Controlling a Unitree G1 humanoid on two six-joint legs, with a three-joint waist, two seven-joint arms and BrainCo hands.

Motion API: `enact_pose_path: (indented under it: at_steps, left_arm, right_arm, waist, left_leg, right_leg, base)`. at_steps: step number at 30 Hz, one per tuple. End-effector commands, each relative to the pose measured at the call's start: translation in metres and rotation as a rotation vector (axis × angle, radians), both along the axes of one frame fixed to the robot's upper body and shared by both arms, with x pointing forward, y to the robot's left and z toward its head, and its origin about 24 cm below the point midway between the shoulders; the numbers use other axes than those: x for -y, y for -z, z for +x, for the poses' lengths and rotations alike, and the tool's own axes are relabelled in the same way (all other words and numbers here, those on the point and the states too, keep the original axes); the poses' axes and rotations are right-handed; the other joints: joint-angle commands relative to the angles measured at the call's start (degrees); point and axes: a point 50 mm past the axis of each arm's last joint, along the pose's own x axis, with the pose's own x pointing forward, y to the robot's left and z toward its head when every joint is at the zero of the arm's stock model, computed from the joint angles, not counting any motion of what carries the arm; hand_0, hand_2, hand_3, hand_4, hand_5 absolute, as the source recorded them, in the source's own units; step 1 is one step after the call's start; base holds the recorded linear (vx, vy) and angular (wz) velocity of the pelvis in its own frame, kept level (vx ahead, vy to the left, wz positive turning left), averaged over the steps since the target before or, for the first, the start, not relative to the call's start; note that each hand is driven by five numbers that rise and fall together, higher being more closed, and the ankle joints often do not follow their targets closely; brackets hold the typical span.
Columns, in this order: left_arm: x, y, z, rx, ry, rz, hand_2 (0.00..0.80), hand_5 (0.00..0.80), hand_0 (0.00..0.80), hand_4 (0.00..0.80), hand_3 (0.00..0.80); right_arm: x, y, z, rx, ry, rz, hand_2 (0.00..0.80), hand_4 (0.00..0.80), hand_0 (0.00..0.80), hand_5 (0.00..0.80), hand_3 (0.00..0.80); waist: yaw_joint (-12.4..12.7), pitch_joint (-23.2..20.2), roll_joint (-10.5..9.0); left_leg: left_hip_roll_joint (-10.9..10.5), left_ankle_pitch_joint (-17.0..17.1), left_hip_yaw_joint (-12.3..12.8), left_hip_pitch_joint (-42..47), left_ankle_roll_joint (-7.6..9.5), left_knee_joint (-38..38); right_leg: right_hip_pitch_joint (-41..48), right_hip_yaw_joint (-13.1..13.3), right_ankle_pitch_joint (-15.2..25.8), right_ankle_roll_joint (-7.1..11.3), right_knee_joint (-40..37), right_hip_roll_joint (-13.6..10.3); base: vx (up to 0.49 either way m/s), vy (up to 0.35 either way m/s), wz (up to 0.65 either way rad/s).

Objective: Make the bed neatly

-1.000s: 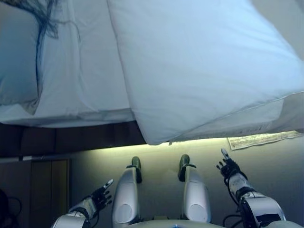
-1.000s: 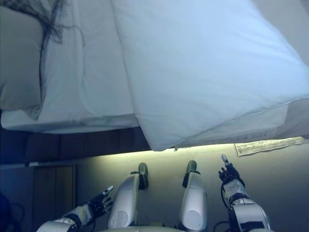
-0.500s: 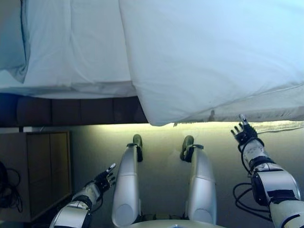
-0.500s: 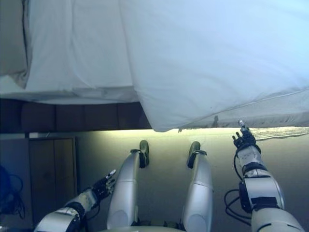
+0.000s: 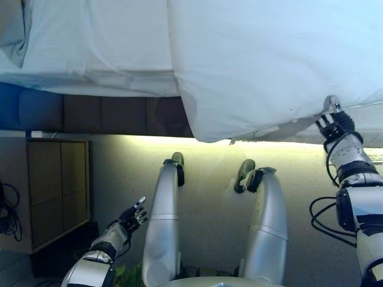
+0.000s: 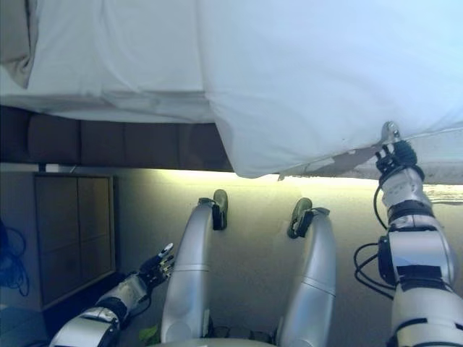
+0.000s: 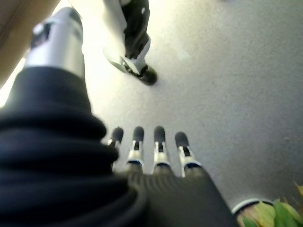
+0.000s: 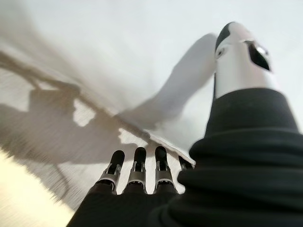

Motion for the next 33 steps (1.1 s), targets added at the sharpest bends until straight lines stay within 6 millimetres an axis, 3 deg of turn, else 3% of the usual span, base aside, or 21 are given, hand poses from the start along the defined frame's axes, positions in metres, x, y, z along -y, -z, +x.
enact_pose_path:
  at_steps: [1, 9, 15, 16, 17, 26, 33]
  left_arm:
    - [-0.014, 0.017, -0.041, -0.1, -0.013, 0.025, 0.0, 0.0, 0.0, 0.0, 0.0]
    - [-0.018, 0.022, -0.059, -0.119, -0.007, 0.023, 0.0, 0.0, 0.0, 0.0, 0.0]
    - [-0.022, 0.024, -0.071, -0.125, 0.025, 0.031, 0.0, 0.0, 0.0, 0.0, 0.0]
    - [-0.021, 0.025, -0.073, -0.124, 0.032, 0.031, 0.0, 0.0, 0.0, 0.0, 0.0]
    - [-0.021, 0.025, -0.075, -0.125, 0.042, 0.03, 0.0, 0.0, 0.0, 0.0, 0.0]
    - [-0.017, 0.033, -0.091, -0.147, 0.074, 0.026, 0.0, 0.0, 0.0, 0.0, 0.0]
    - [-0.021, 0.036, -0.1, -0.181, 0.076, 0.056, 0.0, 0.0, 0.0, 0.0, 0.0]
  right_arm:
    - [0.017, -0.022, -0.006, 0.028, 0.032, -0.087, 0.0, 0.0, 0.0, 0.0, 0.0]
    - [0.017, -0.075, 0.0, 0.152, 0.026, -0.148, 0.0, 0.0, 0.0, 0.0, 0.0]
    - [0.001, -0.103, 0.009, 0.269, -0.067, -0.243, 0.0, 0.0, 0.0, 0.0, 0.0]
    - [-0.001, -0.105, 0.01, 0.279, -0.082, -0.264, 0.662, 0.662, 0.662, 0.662, 0.662]
    - [-0.003, -0.104, 0.01, 0.28, -0.105, -0.276, 0.8, 0.8, 0.8, 0.8, 0.8]
    - [-0.003, -0.052, 0.007, 0.154, -0.209, -0.249, 0.8, 0.8, 0.8, 0.8, 0.8]
    - [-0.015, -0.011, 0.006, 0.068, -0.281, -0.173, 0.8, 0.8, 0.8, 0.8, 0.8]
  waist:
    - [0.38, -0.76, 0.78]
    - [1.71, 0.31, 1.24]
    - [2.05, 0.87, 0.87]
    - [2.02, 0.91, 0.74]
    - [2.0, 0.85, 0.64]
    - [1.28, -1.34, -0.04]
    - [1.59, -5.12, -2.24]
  left_leg:
    - [-1.33, -4.58, 1.77, 0.66, 6.57, 0.27]
    - [-1.18, -3.58, 1.52, -1.8, 6.24, 2.6]
    - [-0.57, -2.59, 0.97, -0.63, 5.63, 2.6]
    - [-0.33, -2.43, 1.05, 0.07, 5.55, 2.33]
    - [-0.09, -2.28, 1.13, 0.91, 5.45, 2.03]
    - [1.83, -0.89, 2.66, 13.33, 4.68, -5.87]
    - [1.86, 2.14, 5.34, 29.15, 2.87, -22.85]
  right_leg:
    - [1.19, 3.87, -1.89, 0.04, -0.78, -0.55]
    - [-1.04, 3.36, -3.46, -0.75, 3.01, -0.94]
    - [0.29, 2.85, -3.33, -0.88, 3.23, -0.87]
    - [1.06, 2.57, -3.12, -0.88, 2.9, -0.91]
    - [1.95, 2.33, -2.94, -0.85, 2.58, -0.95]
    - [13.99, 1.45, -0.36, 0.16, -5.89, -1.36]
    - [29.71, -2.13, 3.94, 2.88, -23.65, -2.1]
  base:
    - [-0.001, -0.009, 0.04]
    - [0.01, -0.011, 0.02]
    - [0.015, -0.007, 0.01]
    - [0.035, 0.019, -0.05]
    - [0.046, 0.037, -0.03]
    - [0.058, 0.063, -0.04]
    - [0.075, 0.048, -0.02]
